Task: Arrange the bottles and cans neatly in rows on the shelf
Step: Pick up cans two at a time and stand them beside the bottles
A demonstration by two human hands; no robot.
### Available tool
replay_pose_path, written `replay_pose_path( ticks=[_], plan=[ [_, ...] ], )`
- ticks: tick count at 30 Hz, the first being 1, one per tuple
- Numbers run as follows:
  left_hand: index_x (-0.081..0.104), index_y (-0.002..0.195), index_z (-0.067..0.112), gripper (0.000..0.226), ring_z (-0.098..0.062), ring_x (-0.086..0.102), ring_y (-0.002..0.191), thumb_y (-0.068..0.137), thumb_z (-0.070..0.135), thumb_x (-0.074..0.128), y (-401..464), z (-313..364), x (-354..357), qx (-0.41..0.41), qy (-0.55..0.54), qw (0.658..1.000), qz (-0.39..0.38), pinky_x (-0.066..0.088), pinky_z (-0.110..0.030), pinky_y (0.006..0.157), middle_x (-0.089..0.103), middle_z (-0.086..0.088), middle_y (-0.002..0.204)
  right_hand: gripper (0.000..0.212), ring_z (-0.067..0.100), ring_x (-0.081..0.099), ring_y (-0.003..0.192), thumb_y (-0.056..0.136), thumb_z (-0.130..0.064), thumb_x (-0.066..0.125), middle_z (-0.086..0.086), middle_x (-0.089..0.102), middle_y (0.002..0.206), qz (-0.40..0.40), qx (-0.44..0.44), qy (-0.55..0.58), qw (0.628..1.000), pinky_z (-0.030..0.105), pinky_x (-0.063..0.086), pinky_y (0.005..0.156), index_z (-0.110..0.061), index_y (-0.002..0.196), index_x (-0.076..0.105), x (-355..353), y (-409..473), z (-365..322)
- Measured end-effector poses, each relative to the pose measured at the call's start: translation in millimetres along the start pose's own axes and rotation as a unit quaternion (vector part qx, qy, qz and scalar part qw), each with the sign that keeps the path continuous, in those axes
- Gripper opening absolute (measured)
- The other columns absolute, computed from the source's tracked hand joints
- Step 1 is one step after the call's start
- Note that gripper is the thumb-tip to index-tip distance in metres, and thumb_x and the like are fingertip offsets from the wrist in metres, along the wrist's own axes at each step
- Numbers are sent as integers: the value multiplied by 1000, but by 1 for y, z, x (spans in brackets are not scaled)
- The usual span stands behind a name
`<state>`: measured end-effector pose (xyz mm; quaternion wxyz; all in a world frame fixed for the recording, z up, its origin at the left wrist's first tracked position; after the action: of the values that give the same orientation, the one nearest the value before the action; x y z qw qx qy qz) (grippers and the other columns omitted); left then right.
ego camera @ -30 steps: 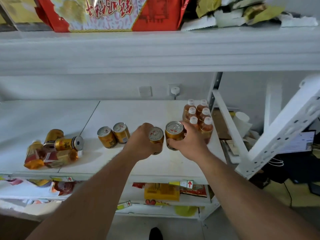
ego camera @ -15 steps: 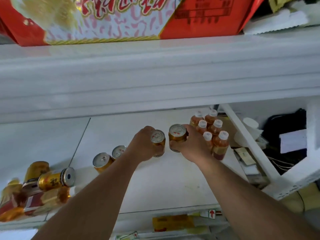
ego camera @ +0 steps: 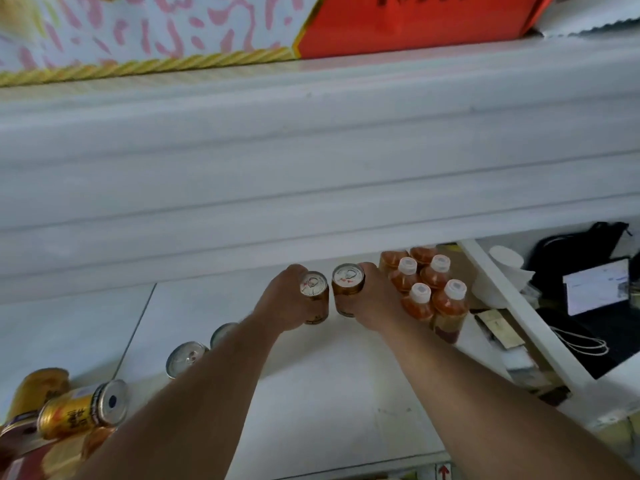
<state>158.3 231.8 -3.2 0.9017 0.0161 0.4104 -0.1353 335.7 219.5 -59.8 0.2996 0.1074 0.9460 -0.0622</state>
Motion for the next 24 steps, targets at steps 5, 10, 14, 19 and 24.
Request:
replay_pose_path(
  ticks=[5, 10, 14, 19, 24],
  plan=[
    [55, 82, 25, 28, -16, 62, 75, 71, 18, 79, 11, -7, 8, -24, 4, 1000, -14, 54, -33, 67, 70, -4, 92, 67, 16, 69, 83, 41, -49, 63, -6, 71, 90, 19, 24, -7, 1000, 32, 59, 67, -19, 102, 64, 6, 16, 10],
    [53, 94, 25, 32, -19, 62, 89, 77, 15, 78, 16, -7, 15, -3, 23, 999, -27, 49, -28, 71, 65, -1, 98, 74, 15, 67, 94, 41, -51, 57, -6, 70, 99, 8, 39, -20, 999, 30, 56, 79, -20, 108, 63, 13, 26, 18],
    [53, 87, 24, 30, -18, 61, 82, 77, 9, 77, 19, -11, 20, -12, 6, 999, -33, 48, -19, 63, 66, -4, 93, 78, 19, 68, 94, 39, -48, 63, -4, 70, 100, 1, 50, -12, 999, 37, 59, 81, -18, 111, 61, 16, 29, 24],
    [55, 121, 17, 67, -19, 61, 107, 64, 35, 86, 27, -24, 21, -46, 14, 998, -44, 44, -13, 83, 65, 1, 115, 77, 24, 65, 107, 58, -31, 83, 2, 68, 115, -8, 74, -19, 997, 40, 56, 89, -12, 127, 54, 5, 18, 10],
    [14, 158, 18, 103, -19, 24, 148, 80, 35, 79, 9, -21, 12, -47, 36, 997, -42, 22, -26, 110, 21, 0, 163, 86, 31, 53, 127, 73, -28, 84, 12, 55, 138, -10, 99, -49, 994, 43, 49, 101, -5, 143, 38, -3, -9, -4]
  ],
)
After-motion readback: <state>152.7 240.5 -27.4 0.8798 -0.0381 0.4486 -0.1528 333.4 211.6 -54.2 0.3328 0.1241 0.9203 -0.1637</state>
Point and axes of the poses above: each hand's wrist, its own y-axis towards the middle knuckle, its own x-axis out of the palm, z = x × y, the point moved 6 cm from there along y, towards the middle knuckle
